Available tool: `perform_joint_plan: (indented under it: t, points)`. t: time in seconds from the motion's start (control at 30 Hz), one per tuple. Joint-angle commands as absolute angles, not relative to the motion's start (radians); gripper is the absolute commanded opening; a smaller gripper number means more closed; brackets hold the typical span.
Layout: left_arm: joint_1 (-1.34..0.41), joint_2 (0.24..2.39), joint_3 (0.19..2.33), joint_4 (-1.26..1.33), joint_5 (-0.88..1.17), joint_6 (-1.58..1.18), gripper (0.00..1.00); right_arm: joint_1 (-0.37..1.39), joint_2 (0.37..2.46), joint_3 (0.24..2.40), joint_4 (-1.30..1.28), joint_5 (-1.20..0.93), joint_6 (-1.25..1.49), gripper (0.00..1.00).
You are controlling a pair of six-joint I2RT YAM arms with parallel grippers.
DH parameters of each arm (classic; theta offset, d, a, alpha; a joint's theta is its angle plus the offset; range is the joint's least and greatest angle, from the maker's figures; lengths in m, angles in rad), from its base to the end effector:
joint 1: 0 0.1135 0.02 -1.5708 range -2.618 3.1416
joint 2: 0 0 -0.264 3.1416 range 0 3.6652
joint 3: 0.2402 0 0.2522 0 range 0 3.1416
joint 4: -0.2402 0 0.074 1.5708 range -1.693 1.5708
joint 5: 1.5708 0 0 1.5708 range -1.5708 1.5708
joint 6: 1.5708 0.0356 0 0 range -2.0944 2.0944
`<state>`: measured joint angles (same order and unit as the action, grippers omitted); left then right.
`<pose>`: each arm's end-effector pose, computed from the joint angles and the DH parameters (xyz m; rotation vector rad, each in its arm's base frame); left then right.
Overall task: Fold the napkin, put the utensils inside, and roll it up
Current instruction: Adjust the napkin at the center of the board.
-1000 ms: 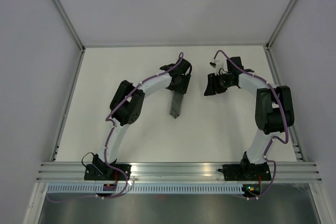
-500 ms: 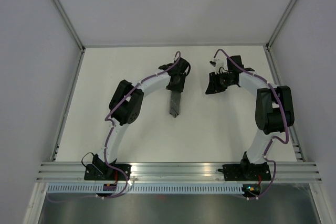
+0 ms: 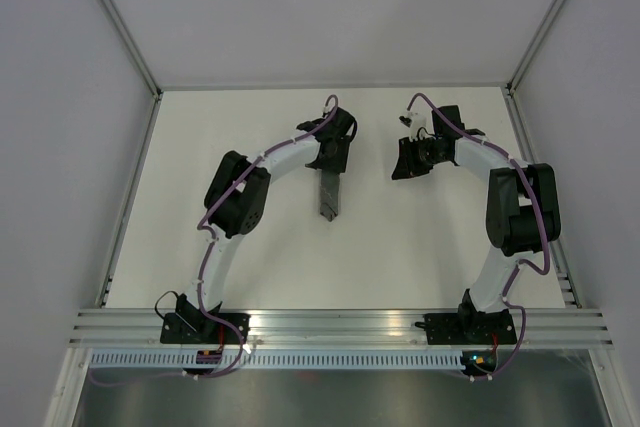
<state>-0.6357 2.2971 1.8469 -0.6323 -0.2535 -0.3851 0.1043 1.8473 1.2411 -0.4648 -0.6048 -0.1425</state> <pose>0.4019 -0.2855 0.1625 0.2426 2.5851 -0.0273 0.3729 0.0594 0.1866 -0.5112 2.4854 0.7766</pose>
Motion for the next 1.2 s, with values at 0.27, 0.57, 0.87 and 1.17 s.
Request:
perform_joint_plan:
  t: [0.27, 0.57, 0.87, 1.17]
  points:
    - [-0.624, 2.218, 1.796, -0.620, -0.212, -0.403, 0.74, 0.101, 1.827, 1.282, -0.491, -0.601, -0.153, 0.26]
    - [-0.623, 2.194, 1.796, -0.608, -0.229, -0.420, 0.74, 0.101, 1.835, 1.281, -0.489, -0.614, -0.153, 0.26]
    - [-0.623, 2.184, 1.798, -0.586, -0.230, -0.419, 0.74, 0.101, 1.838, 1.287, -0.500, -0.615, -0.163, 0.26]
    - [-0.621, 2.178, 1.798, -0.558, -0.221, -0.407, 0.76, 0.101, 1.841, 1.290, -0.506, -0.617, -0.170, 0.26]
